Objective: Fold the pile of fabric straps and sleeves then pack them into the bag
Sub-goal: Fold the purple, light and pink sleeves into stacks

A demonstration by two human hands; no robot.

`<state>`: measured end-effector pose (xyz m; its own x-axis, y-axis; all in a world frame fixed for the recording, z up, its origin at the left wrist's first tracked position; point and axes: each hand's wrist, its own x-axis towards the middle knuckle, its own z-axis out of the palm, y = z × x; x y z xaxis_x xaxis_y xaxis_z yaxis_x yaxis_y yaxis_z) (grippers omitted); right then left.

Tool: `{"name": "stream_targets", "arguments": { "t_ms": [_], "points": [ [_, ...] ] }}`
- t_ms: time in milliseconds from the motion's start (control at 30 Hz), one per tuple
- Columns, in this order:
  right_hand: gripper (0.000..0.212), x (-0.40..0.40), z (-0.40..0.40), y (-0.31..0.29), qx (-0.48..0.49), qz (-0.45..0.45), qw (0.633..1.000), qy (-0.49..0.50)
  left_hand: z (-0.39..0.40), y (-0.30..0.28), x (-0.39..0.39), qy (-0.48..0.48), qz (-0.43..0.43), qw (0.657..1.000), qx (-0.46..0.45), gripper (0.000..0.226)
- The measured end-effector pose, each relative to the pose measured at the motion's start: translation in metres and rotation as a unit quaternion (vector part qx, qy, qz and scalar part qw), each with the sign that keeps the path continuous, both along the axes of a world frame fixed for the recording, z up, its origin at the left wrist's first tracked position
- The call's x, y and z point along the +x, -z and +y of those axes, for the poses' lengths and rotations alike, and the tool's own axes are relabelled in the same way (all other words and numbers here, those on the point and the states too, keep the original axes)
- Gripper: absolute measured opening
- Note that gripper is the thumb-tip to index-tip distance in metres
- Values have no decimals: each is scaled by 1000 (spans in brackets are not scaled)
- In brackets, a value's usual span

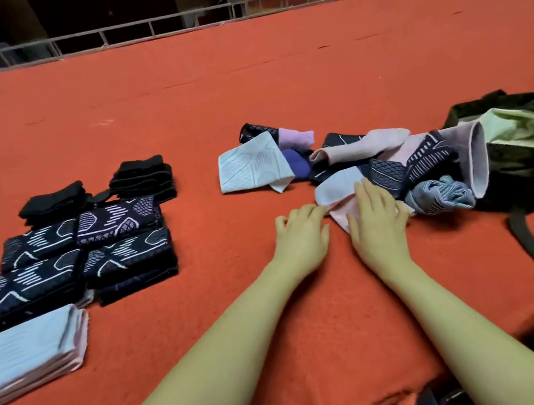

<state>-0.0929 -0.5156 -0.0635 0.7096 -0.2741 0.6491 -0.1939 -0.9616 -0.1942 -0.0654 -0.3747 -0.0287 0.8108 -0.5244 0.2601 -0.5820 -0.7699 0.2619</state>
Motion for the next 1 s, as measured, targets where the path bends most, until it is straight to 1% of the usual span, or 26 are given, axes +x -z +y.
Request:
{"name": "stream_targets", "arguments": {
  "t_ms": [100,200,267,333,400,467,533,633,667,733,800,867,1000],
  "points": [
    [53,13,-3,5,-19,14,1000,15,-13,3,15,-16,5,1000,-13,43],
    [43,16,-4,14,-37,11,998,43,-21,18,30,-15,36,999,-19,40],
    [34,18,-6,14,-46,1,998,45,-23,28,36,-21,42,997,-57,33],
    [32,19,-8,15,-35,-14,999,33,-24,34,38,-42,29,995,-86,23],
    [31,19,-9,15,-21,-35,999,16,-24,34,38,-52,26,993,-105,19],
    [31,14,-7,12,-3,-55,998,-8,-19,31,34,-45,20,991,-128,17],
    [30,8,-4,8,6,-78,996,-34,-8,31,27,-17,-4,987,-158,15],
    [27,0,6,2,-16,-107,988,-112,23,30,10,12,-57,980,-192,23],
    [26,-2,13,1,-20,-107,984,-144,35,27,3,12,-77,977,-199,25],
    [25,-4,32,-2,6,-92,977,-192,59,24,-11,11,-103,974,-203,23],
    [17,-8,62,-2,43,-85,971,-219,86,20,-25,-2,-118,972,-201,20],
    [12,-11,97,-4,58,-82,965,-244,116,15,-36,-30,-130,971,-199,19],
    [23,-12,156,-18,56,-65,945,-316,180,12,-56,-90,-137,966,-198,21]
  ]
}}
